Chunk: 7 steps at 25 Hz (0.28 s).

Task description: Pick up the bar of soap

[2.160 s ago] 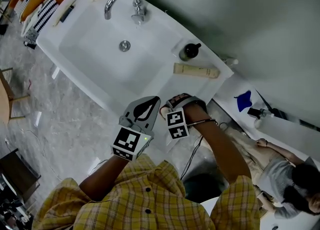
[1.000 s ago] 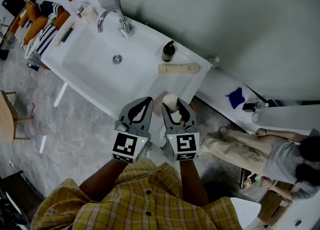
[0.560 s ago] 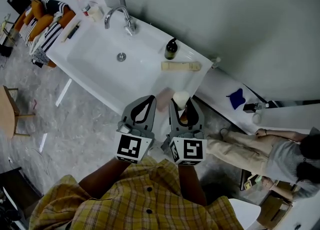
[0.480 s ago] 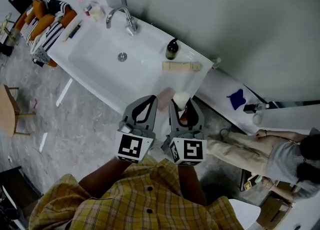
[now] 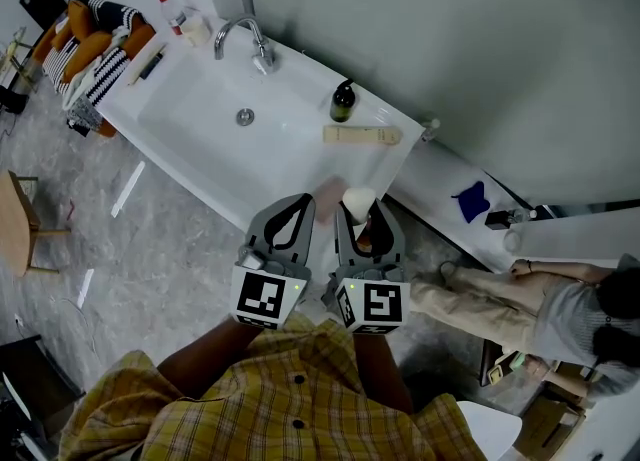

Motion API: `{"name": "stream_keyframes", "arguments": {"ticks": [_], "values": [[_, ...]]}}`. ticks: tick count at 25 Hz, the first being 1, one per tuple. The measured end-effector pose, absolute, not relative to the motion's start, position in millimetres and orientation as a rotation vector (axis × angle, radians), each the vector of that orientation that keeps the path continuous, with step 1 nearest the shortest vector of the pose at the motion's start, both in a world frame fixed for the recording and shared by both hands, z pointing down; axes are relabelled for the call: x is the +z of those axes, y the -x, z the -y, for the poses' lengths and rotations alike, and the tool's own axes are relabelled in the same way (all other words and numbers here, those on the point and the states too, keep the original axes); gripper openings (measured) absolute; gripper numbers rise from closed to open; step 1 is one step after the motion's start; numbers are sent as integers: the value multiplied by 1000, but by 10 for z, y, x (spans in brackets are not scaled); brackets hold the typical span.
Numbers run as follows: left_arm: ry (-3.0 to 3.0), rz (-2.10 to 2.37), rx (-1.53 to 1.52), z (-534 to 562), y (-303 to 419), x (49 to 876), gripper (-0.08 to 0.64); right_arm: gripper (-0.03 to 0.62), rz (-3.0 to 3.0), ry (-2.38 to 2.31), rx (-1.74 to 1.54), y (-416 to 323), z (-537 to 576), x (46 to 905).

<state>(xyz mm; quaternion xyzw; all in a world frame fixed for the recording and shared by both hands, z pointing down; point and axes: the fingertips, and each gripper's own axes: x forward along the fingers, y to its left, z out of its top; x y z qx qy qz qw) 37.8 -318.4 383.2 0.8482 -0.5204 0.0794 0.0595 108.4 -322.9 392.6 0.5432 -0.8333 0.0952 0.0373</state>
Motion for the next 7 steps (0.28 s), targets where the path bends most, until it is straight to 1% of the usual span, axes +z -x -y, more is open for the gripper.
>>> {"name": "stream_keyframes", "arguments": {"ticks": [7], "values": [[-2568, 1573, 230, 3163, -402, 3812, 12, 209, 2567, -1702, 272, -1140, 3207, 3822]]}}
